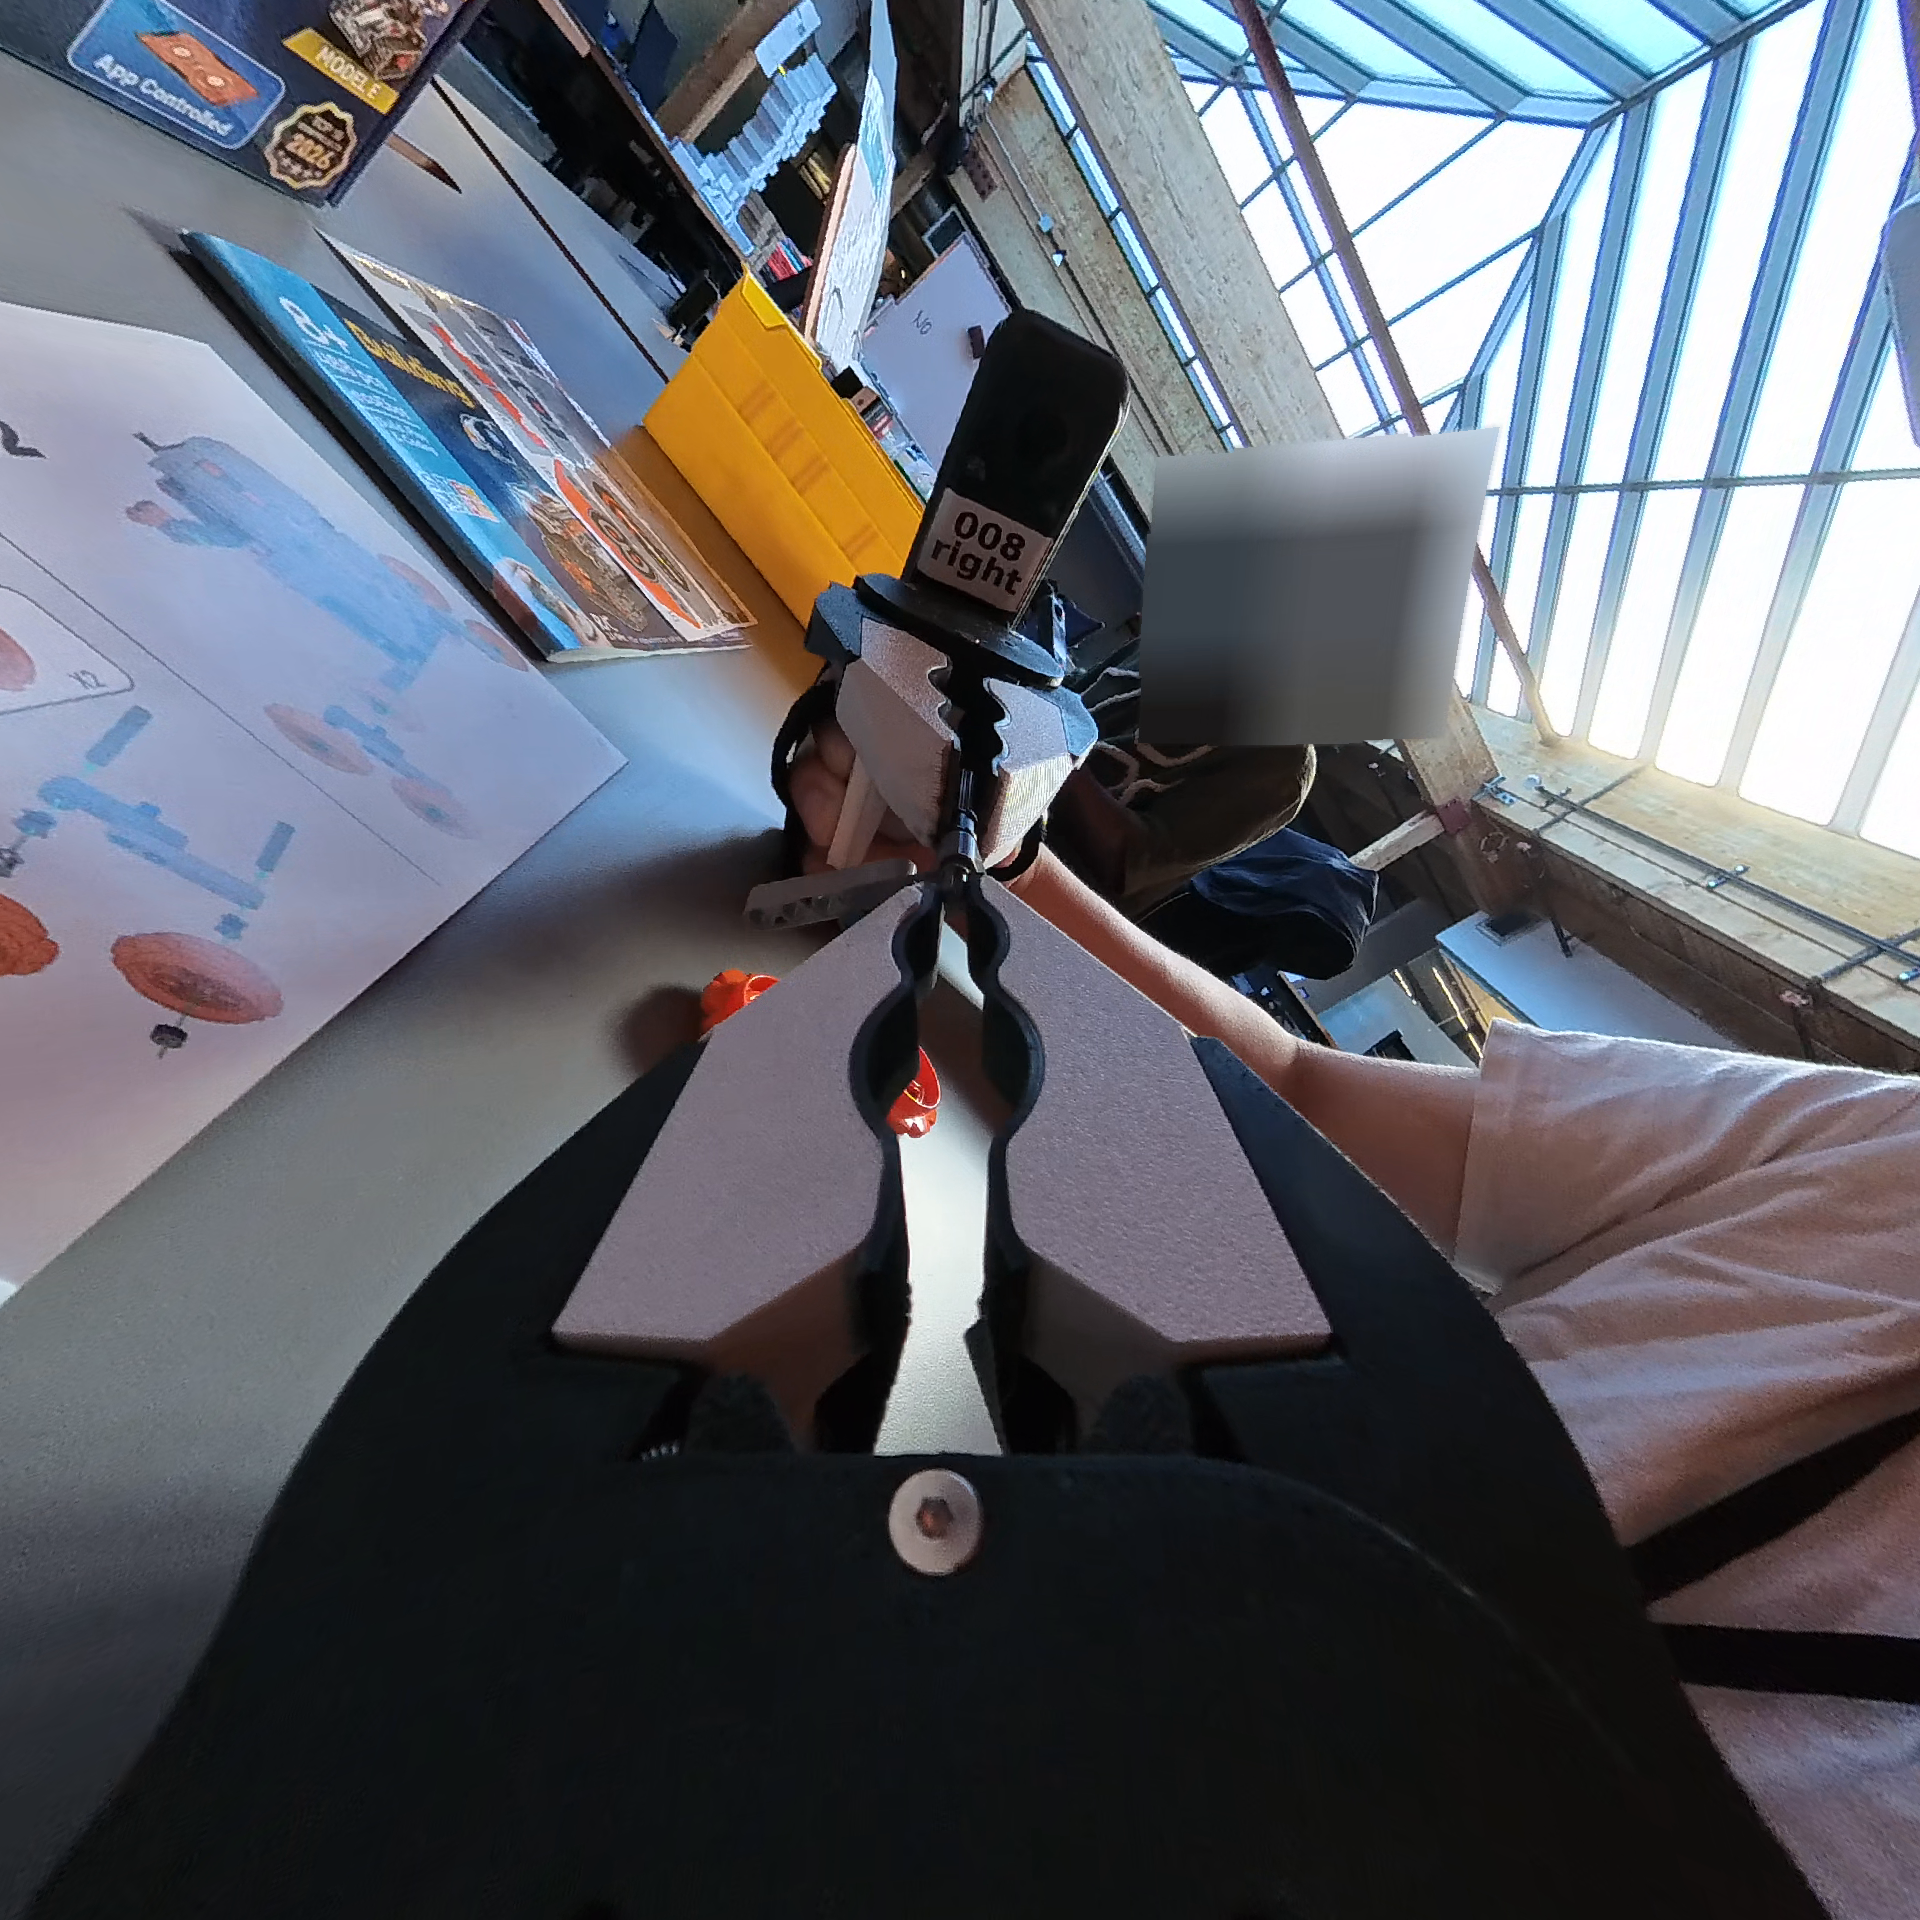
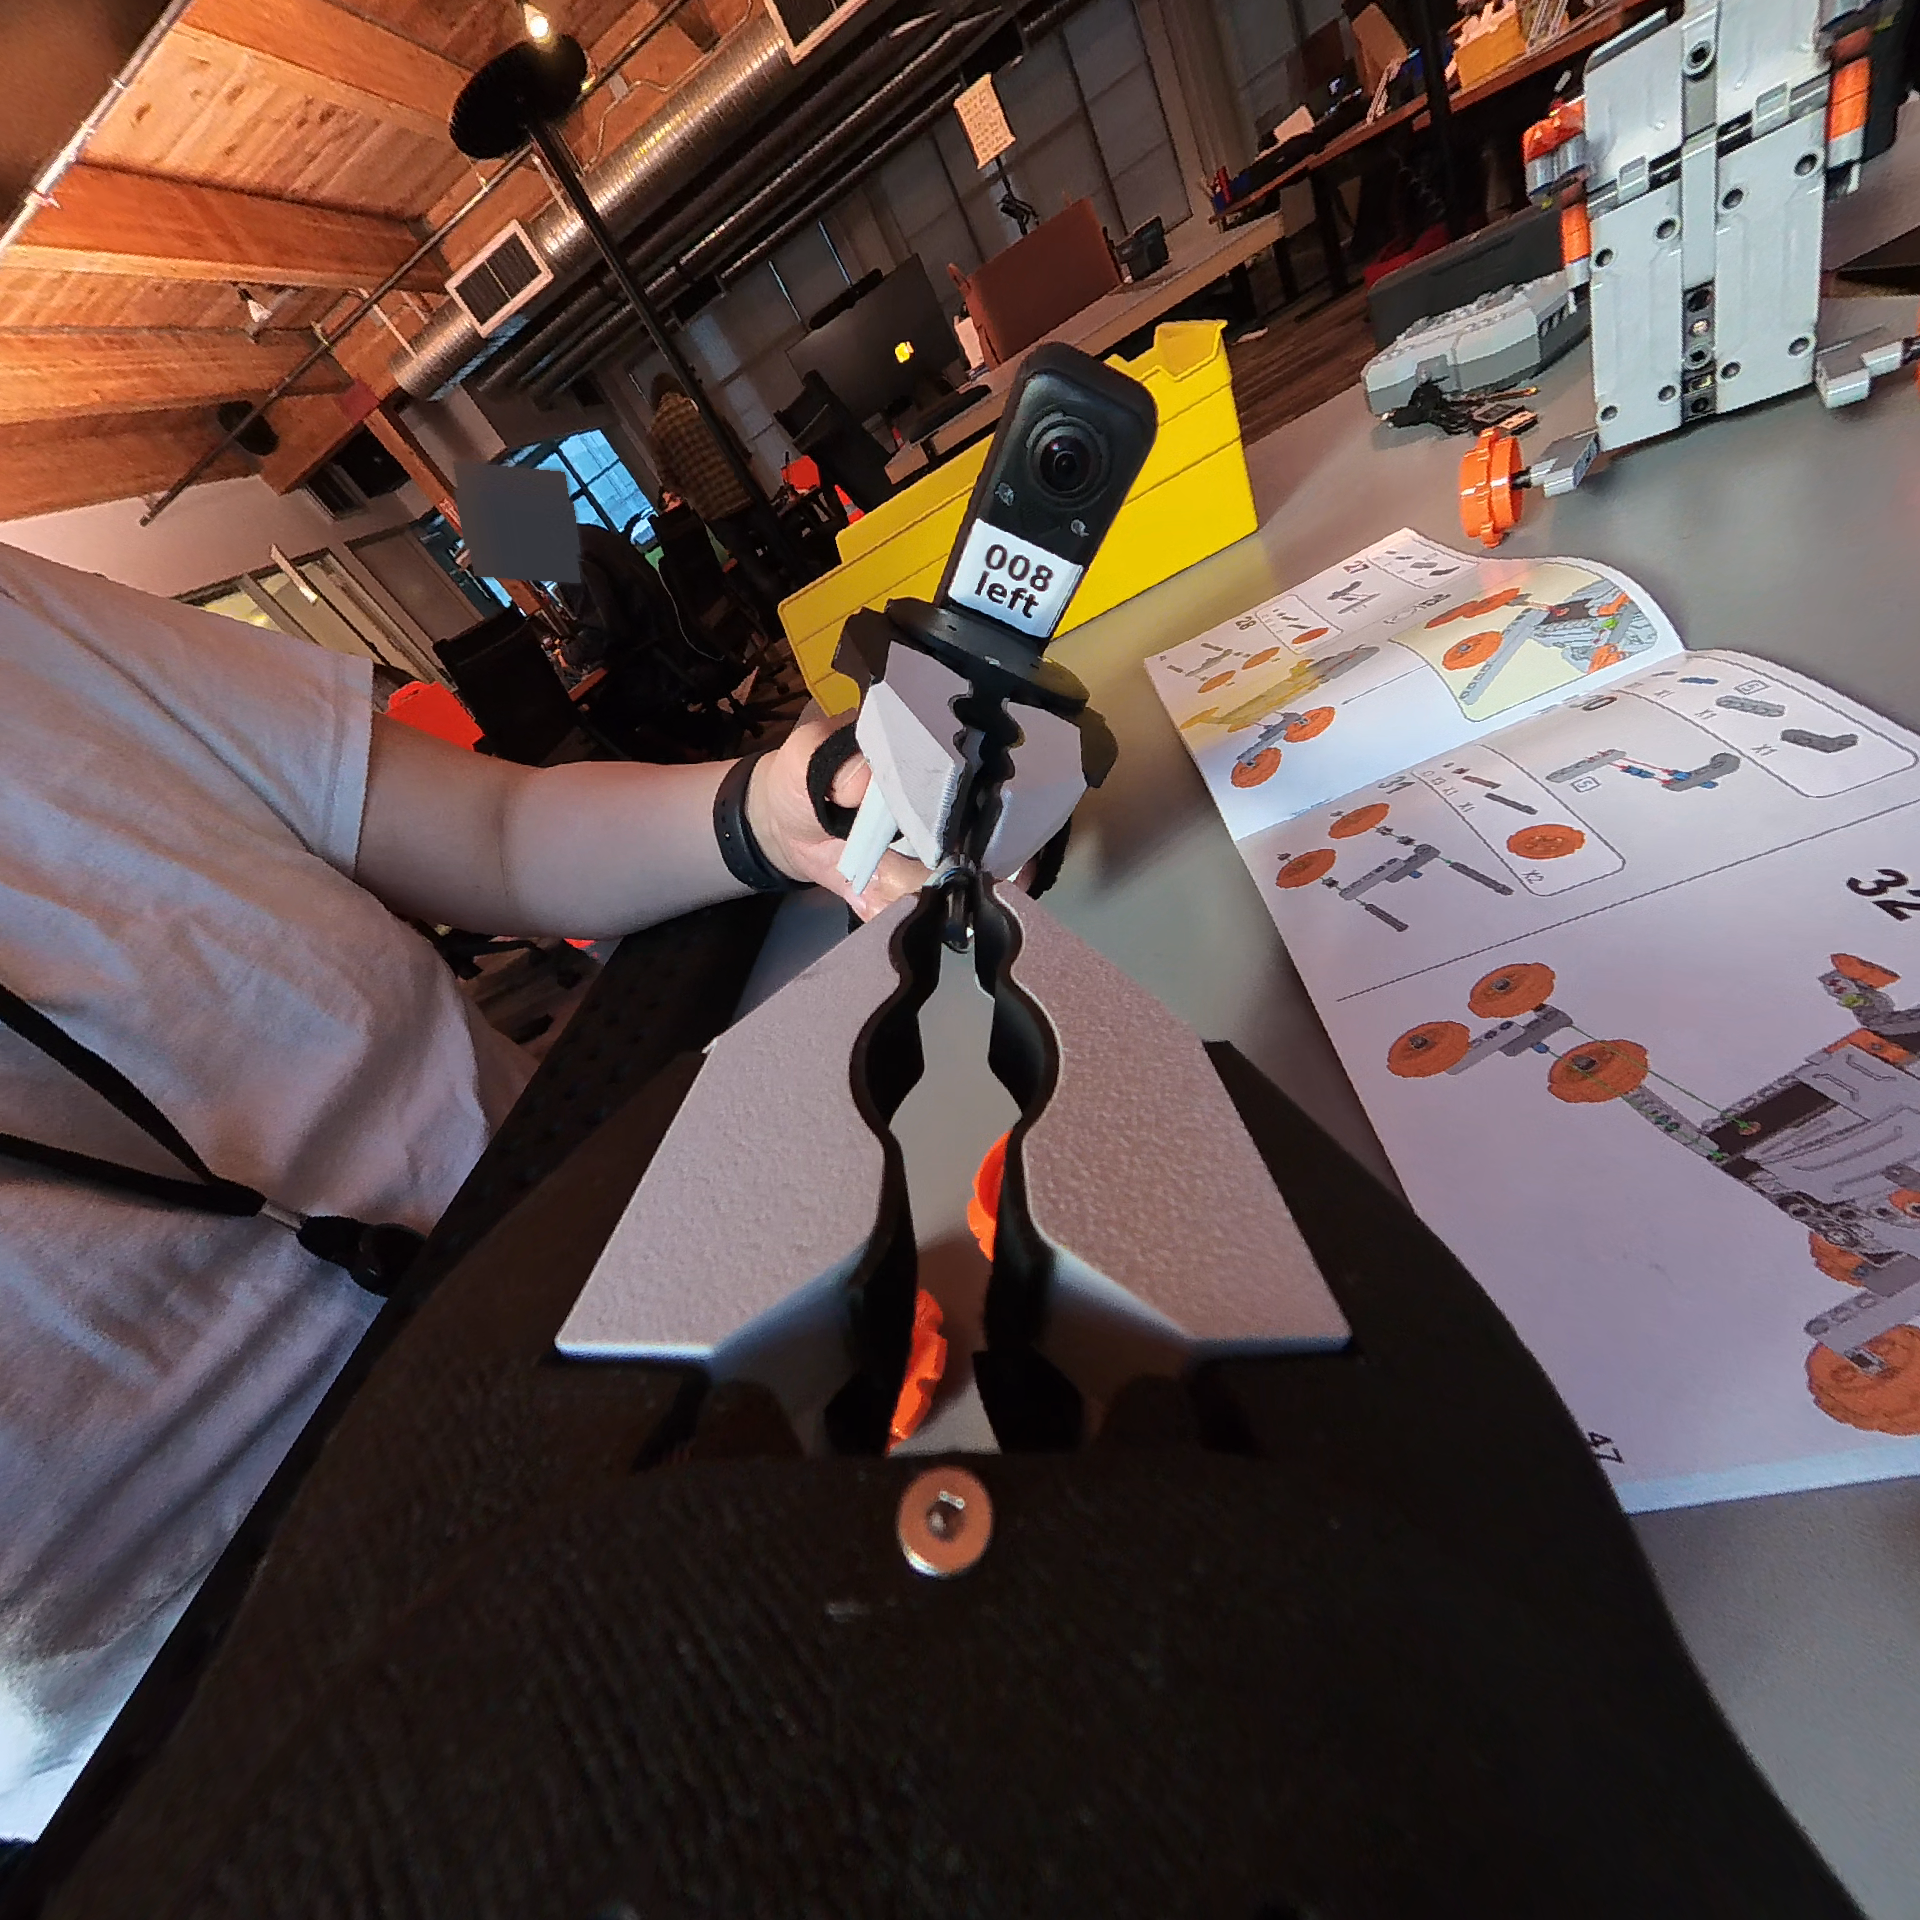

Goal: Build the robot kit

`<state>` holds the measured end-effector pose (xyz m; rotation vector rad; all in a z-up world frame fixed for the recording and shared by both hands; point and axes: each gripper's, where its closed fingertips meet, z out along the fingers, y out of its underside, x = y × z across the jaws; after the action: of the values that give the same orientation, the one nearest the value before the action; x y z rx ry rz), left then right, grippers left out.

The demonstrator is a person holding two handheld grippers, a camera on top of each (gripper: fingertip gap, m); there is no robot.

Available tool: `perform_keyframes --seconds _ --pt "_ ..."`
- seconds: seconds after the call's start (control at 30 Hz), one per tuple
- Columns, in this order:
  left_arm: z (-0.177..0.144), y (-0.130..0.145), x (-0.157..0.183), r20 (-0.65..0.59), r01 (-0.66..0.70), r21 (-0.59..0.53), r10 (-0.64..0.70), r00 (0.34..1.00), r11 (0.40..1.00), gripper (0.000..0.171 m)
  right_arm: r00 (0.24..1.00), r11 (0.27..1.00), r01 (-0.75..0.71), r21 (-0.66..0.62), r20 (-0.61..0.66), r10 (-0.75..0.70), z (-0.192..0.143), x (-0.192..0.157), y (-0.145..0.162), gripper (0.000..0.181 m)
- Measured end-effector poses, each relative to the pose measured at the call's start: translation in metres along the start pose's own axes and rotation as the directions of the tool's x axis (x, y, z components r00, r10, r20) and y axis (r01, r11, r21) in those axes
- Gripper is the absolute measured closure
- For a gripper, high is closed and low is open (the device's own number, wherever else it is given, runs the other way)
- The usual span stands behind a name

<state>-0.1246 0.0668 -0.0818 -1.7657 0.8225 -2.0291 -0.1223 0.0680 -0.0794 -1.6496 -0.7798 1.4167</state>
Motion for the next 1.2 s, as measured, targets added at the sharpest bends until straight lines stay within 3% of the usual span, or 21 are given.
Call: perform_keyframes --seconds 0.3,0.43,0.57,0.93,1.03,1.13,1.2 --pt "-0.003 -0.002 -0.001 -0.015 0.022 0.003 -0.021 1.0 1.0 0.171 1.0 0.999 0.015 0.032 -0.008 -0.014 -0.011 0.0 -0.004 0.175" --pt "-0.002 0.001 -0.001 -0.015 0.019 -0.018 -0.019 1.0 1.0 0.171 1.0 1.0 0.007 -0.007 -0.028 -0.007 -0.007 0.004 0.001 0.164" --pt "-0.001 0.002 -0.001 -0.011 0.022 -0.029 -0.022 1.0 0.999 0.171 0.999 1.0 0.02 -0.001 -0.025 -0.02 -0.006 0.003 -0.001 0.175" --pt "-0.001 0.003 -0.005 0.014 0.026 -0.027 -0.026 1.0 0.999 0.171 1.0 1.0 -0.004 -0.024 -0.03 0.003 -0.003 0.006 0.003 0.176" --pt "-0.002 -0.001 -0.005 0.009 0.027 -0.004 -0.027 1.0 1.0 0.171 0.999 0.998 -0.002 -0.058 -0.032 0.0 0.0 0.005 0.007 0.177" --pt "0.0 0.001 -0.009 0.037 0.022 -0.014 -0.022 0.999 1.0 0.171 1.0 0.982 0.029 -0.188 -0.006 -0.031 0.015 -0.002 0.026 0.176" --pt "-0.001 -0.002 -0.009 0.033 0.029 0.0 -0.029 0.999 1.0 0.171 1.0 0.989 0.013 -0.15 -0.016 -0.015 0.017 -0.002 0.022 0.176"
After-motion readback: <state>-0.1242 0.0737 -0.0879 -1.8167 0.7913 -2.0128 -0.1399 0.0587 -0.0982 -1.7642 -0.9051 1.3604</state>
